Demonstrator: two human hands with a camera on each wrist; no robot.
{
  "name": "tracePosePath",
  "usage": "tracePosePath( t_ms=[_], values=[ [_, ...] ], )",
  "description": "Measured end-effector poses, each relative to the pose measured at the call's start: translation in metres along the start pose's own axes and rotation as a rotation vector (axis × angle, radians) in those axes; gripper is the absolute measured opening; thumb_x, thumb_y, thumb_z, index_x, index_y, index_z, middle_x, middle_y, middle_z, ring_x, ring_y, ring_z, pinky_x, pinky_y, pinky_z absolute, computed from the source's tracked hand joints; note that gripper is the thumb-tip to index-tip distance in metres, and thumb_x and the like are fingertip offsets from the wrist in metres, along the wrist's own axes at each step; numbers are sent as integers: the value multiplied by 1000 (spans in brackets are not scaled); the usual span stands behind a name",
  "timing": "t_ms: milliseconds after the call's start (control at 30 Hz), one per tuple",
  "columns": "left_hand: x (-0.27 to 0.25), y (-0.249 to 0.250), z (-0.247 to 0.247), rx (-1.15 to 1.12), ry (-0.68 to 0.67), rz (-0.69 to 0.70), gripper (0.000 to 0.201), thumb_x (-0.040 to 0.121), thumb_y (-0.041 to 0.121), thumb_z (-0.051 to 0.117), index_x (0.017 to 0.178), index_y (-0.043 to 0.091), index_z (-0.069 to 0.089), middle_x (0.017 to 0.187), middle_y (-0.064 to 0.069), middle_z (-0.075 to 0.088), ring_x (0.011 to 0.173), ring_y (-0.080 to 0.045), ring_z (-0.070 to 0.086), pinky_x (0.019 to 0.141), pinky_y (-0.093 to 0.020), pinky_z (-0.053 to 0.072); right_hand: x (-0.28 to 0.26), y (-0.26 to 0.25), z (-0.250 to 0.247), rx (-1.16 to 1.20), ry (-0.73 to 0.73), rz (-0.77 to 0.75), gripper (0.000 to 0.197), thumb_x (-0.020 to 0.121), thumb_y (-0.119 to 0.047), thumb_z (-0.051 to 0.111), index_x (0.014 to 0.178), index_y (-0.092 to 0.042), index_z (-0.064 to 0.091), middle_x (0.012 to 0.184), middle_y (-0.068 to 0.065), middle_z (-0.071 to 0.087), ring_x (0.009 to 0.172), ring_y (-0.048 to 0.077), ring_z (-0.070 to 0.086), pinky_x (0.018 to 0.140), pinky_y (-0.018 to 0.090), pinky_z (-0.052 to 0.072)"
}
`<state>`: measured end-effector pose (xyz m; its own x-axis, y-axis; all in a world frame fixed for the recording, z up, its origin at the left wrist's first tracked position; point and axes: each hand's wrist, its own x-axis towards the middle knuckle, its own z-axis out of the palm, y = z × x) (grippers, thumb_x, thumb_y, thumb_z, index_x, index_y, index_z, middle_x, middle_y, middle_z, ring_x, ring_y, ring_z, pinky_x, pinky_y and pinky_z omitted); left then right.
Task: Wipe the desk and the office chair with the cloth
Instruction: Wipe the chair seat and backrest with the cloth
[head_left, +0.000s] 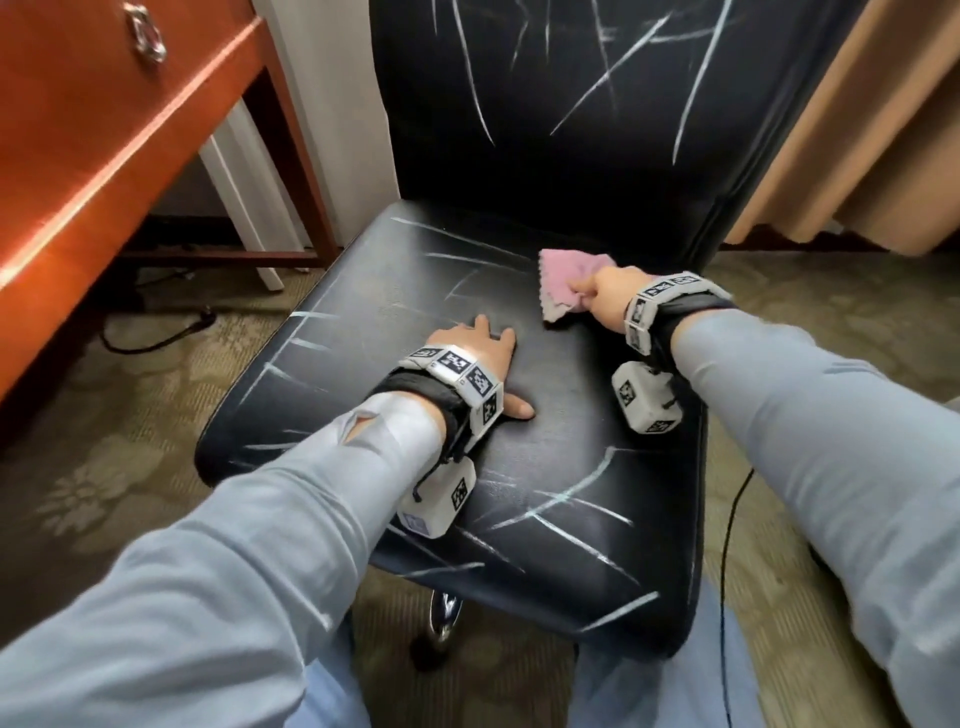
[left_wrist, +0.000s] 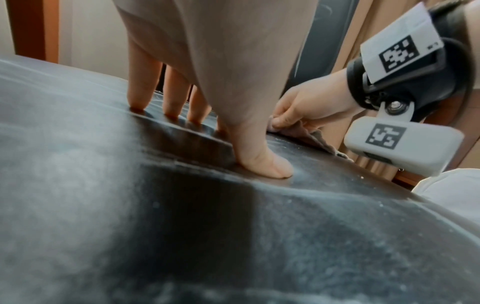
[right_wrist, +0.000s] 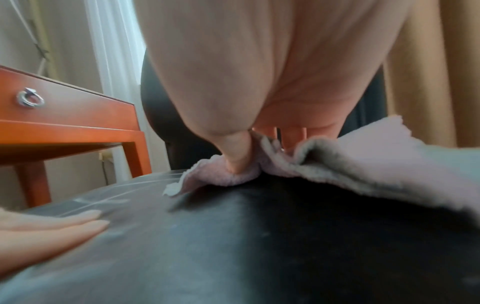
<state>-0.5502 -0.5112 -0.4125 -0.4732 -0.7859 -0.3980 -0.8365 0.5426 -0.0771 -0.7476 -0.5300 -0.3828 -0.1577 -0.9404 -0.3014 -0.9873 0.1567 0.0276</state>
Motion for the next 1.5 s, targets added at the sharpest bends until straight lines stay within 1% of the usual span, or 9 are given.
tracePosePath(
  t_ms=[233,333,433,567,833,967,1100,1233,1500],
  values=[
    [-7,15,-12,-16,-28,-39,110,74,74,67,154,14,22,154,-17,31,135,-38,43,98,-46,46,12,-36,-11,17,-49,48,50,102,-32,47,148,-14,41,150,17,41,135,36,42,108,35,37],
    [-12,6,-7,-48,56,31,102,72,80,63,147,17,35,142,-9,51,122,-32,55,89,-39,48,1,-71,-6,166,-125,-74,43,102,-24,46,142,-7,49,145,19,47,131,36,46,91,17,43],
    [-18,-25,-7,-106,51,104,100,75,76,64,150,18,34,150,-11,43,130,-32,51,101,-39,45,9,-62,-4,133,-5,-62,40,98,-28,53,137,-23,55,141,9,53,128,29,50,101,32,41],
    [-18,-74,-4,-113,-34,19,113,73,75,67,157,16,19,161,-15,22,142,-34,37,113,-45,37,32,-44,-22,137,-81,192,43,104,-17,43,144,1,41,147,18,43,138,31,41,109,32,32],
    [1,-80,1,-32,-38,35,112,54,88,66,138,16,50,123,-9,63,106,-31,64,84,-33,52,23,-125,-4,191,-5,-212,37,97,-21,52,134,-21,58,137,10,55,126,30,52,100,33,42],
    [-2,-82,6,-60,-38,33,113,62,84,67,150,21,35,152,-8,41,128,-31,51,100,-38,44,33,-94,-23,105,-27,13,45,99,-26,54,142,-11,51,144,22,46,132,36,47,98,32,41],
    [3,-76,-2,-56,-69,21,109,47,88,68,130,19,56,121,-8,63,104,-31,64,91,-41,55,37,-102,-28,78,18,114,44,94,-20,58,133,-1,54,135,23,53,124,38,53,102,41,42],
    [6,-72,-12,-48,-71,22,81,53,77,79,104,16,62,92,-3,68,81,-26,66,79,-38,58,36,-153,-21,127,-80,-68,51,102,-37,45,146,-11,43,143,14,48,129,35,48,108,40,38],
    [15,-94,-24,-12,-22,-19,94,40,71,86,113,18,64,103,-6,70,90,-30,69,78,-35,58,53,-106,-44,-56,-96,177,56,98,-24,57,146,-3,38,144,19,47,132,35,47,106,39,37]
  ],
)
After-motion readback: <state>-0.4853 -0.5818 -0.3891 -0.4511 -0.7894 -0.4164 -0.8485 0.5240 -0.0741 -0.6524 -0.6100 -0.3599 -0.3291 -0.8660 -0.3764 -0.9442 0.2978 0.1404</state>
